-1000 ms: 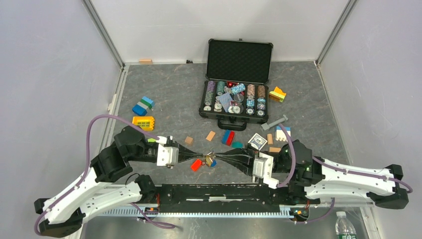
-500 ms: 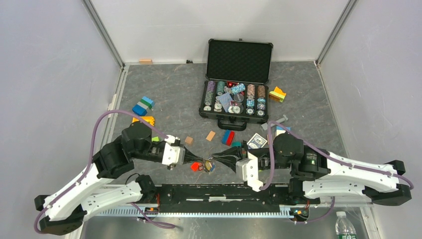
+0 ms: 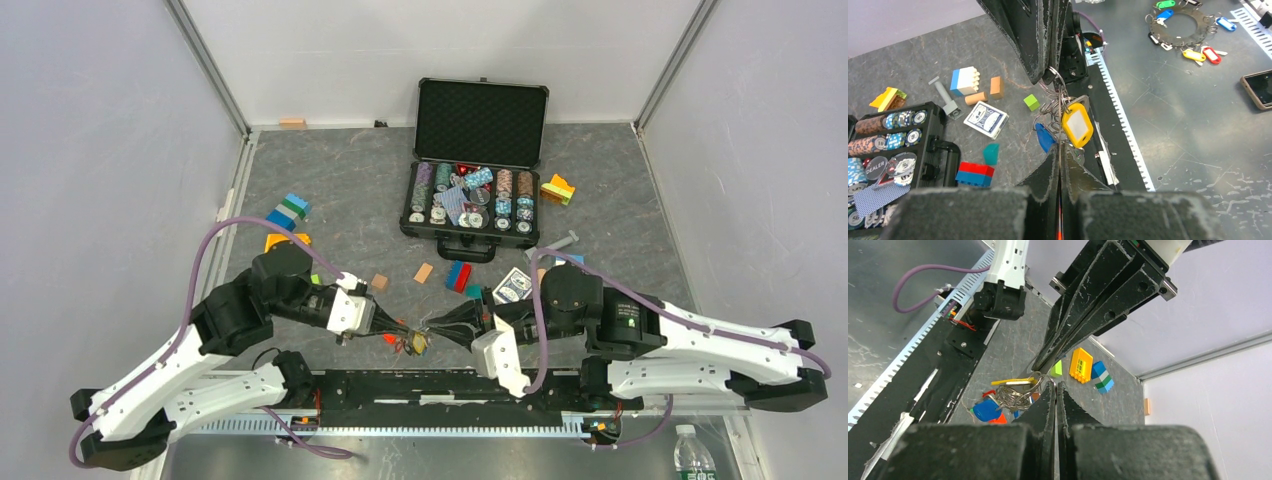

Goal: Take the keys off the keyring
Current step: Remove the key from the keyring.

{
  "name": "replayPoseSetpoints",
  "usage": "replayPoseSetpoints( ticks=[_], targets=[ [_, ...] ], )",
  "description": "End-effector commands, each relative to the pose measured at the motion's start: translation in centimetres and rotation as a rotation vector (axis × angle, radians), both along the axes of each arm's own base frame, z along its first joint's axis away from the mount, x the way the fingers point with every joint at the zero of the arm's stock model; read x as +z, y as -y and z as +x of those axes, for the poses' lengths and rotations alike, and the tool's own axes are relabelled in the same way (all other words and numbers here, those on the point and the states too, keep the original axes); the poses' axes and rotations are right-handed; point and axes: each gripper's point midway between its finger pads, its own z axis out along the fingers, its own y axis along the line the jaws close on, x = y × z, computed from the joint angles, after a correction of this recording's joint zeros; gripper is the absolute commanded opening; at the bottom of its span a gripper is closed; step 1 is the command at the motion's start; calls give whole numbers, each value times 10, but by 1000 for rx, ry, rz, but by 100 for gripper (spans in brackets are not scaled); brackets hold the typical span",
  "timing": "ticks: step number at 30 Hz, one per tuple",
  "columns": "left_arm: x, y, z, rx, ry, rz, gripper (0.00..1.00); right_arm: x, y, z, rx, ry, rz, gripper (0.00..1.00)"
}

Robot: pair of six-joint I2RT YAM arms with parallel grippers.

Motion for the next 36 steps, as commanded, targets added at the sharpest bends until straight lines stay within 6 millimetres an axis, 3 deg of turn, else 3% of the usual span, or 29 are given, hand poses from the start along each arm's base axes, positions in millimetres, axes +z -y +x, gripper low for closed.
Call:
replayPoseSetpoints(
  ticks=[1,36],
  targets=[
    [38,4,-16,-115,66,-121,2,5,3,-8,44,12,39,0],
    [16,17,-25,-221,-37,-56,2,25,4,-56,295,-97,285,0]
  ],
)
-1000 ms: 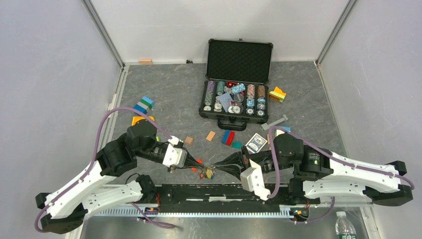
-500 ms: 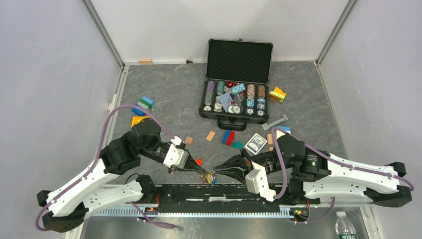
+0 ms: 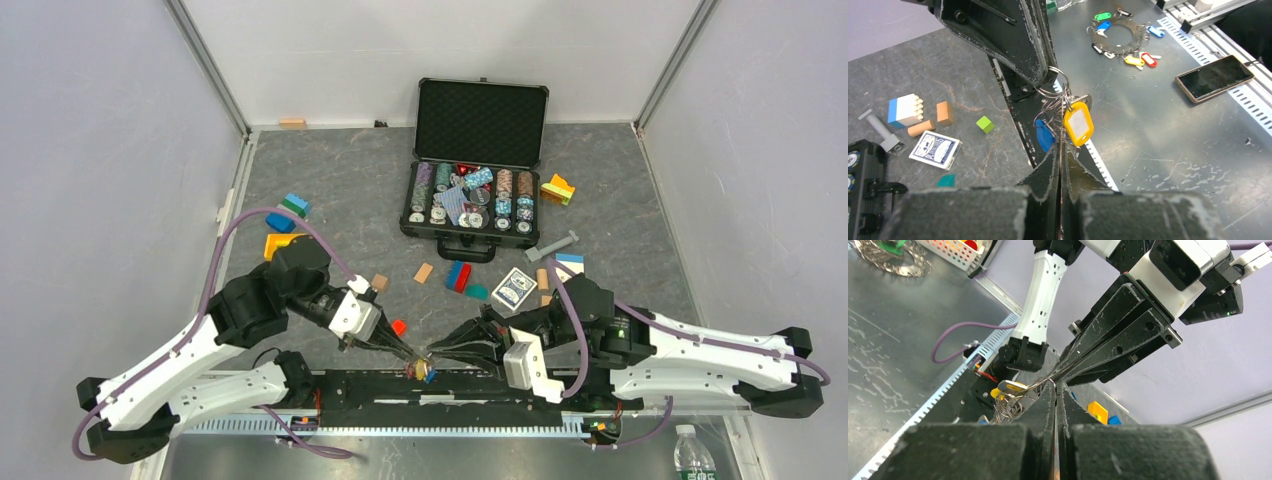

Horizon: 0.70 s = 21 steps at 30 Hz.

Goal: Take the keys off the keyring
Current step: Remove the key from the keyring.

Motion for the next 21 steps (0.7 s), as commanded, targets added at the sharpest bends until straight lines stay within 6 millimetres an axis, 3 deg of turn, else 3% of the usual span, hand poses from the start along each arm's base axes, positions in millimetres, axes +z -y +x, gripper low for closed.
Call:
replayPoseSetpoints(
  ticks=[1,21],
  targets=[
    [19,8,4,-15,54,-71,2,24,0,-14,79,-42,115,0],
    [0,14,4,-28,-16,-9,2,37,5,-24,134,-114,191,0]
  ],
)
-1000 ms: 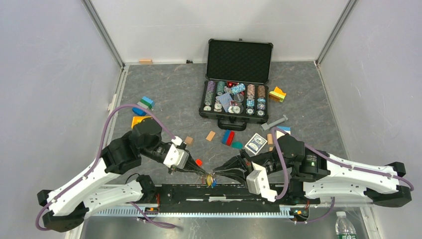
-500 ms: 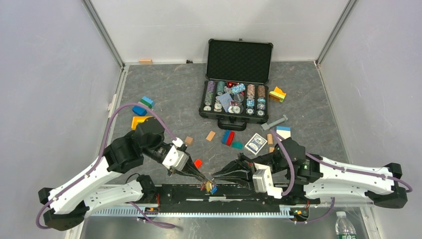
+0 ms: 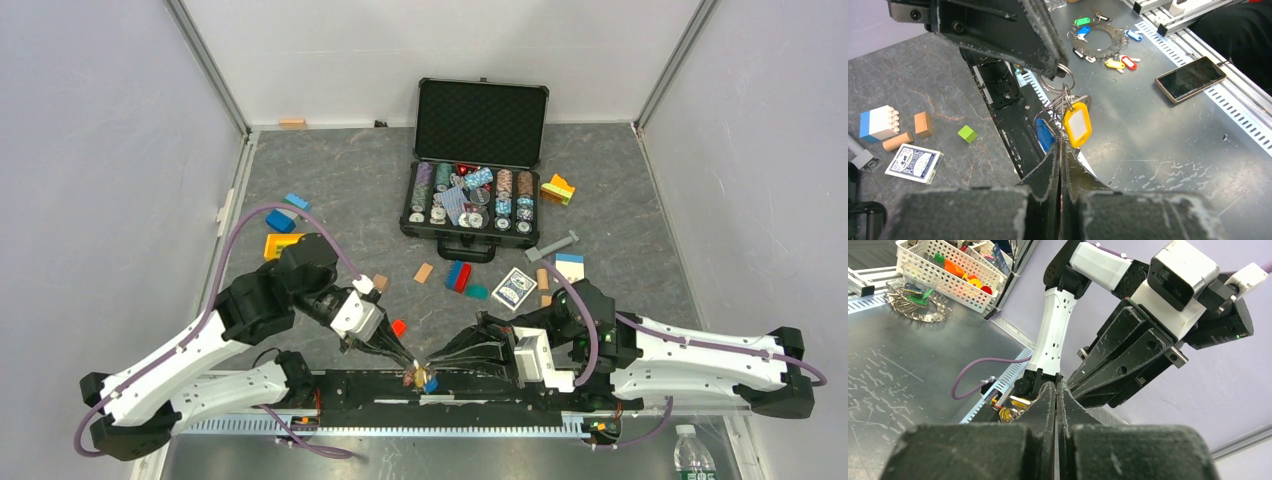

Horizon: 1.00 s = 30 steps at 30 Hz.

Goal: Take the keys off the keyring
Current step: Remove the key from the keyring.

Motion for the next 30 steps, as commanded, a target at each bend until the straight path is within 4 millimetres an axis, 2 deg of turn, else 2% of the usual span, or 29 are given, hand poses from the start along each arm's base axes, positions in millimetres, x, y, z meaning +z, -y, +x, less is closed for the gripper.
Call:
replayPoseSetpoints(
  ticks=[1,12,20,25,27,30],
  targets=[
    [-1,13,16,58,21,-5,2,29,6,-5,19,20,88,0],
    [-13,18,24,99,-19,53,2,16,2,3,-27,72,-5,0],
    [-12,18,24,90,-7,43,2,6,2,7,-48,27,22,0],
    [-9,18,25,111,-18,48,2,4,1,18,-114,57,-36,0],
    [-9,17,27,128,-23,58,2,2,1,24,-146,76,-94,5],
    [-11,18,33,182,-42,87,2,-10,4,31,-174,109,-217,25]
  ],
)
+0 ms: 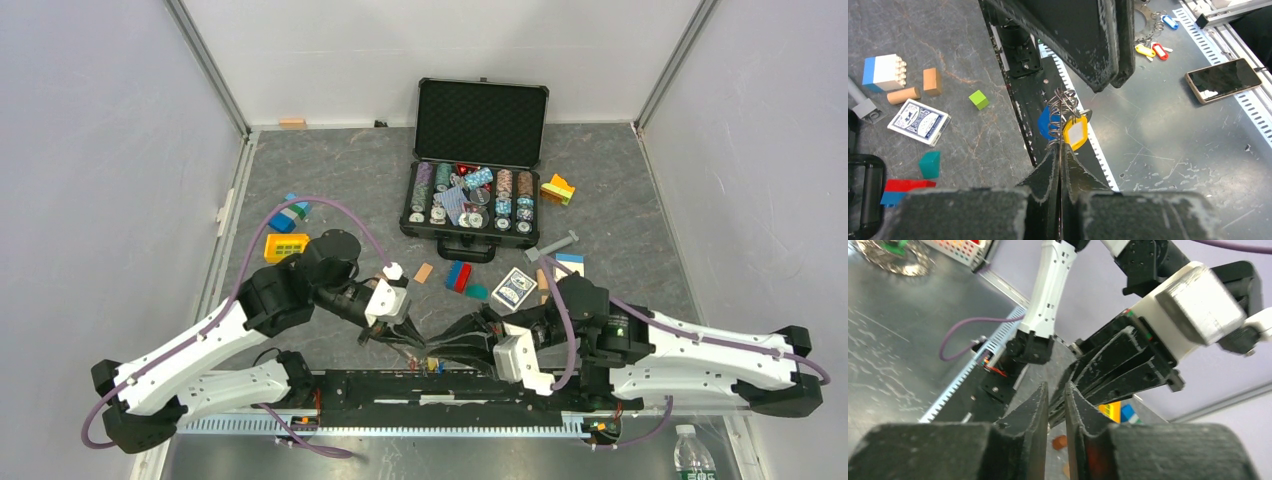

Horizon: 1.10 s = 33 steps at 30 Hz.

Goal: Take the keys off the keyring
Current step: Remove the key from the keyring.

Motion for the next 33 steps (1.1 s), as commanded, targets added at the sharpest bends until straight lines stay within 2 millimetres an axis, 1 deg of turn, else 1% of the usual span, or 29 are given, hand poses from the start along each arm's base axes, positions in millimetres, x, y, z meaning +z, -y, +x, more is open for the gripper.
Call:
replayPoseSetpoints(
  ticks=[1,8,11,15,19,23,27,33],
  targets=[
    [16,3,9,82,-20,-11,2,2,6,14,-76,71,-120,27],
    [13,3,16,166,-86,48,2,-14,13,48,-229,194,-244,29],
    [12,4,23,230,-117,76,2,-22,14,54,-245,249,-299,29],
    [10,5,24,252,-145,95,2,-27,10,55,-235,275,-298,28],
    [9,5,26,271,-158,103,2,-37,7,56,-232,312,-316,29],
    [10,4,26,276,-155,99,2,-40,7,62,-262,338,-326,32],
    [9,4,28,284,-155,105,2,-44,7,63,-264,354,-345,38],
    [4,6,30,283,-160,128,2,-53,6,61,-252,365,-392,38]
  ],
)
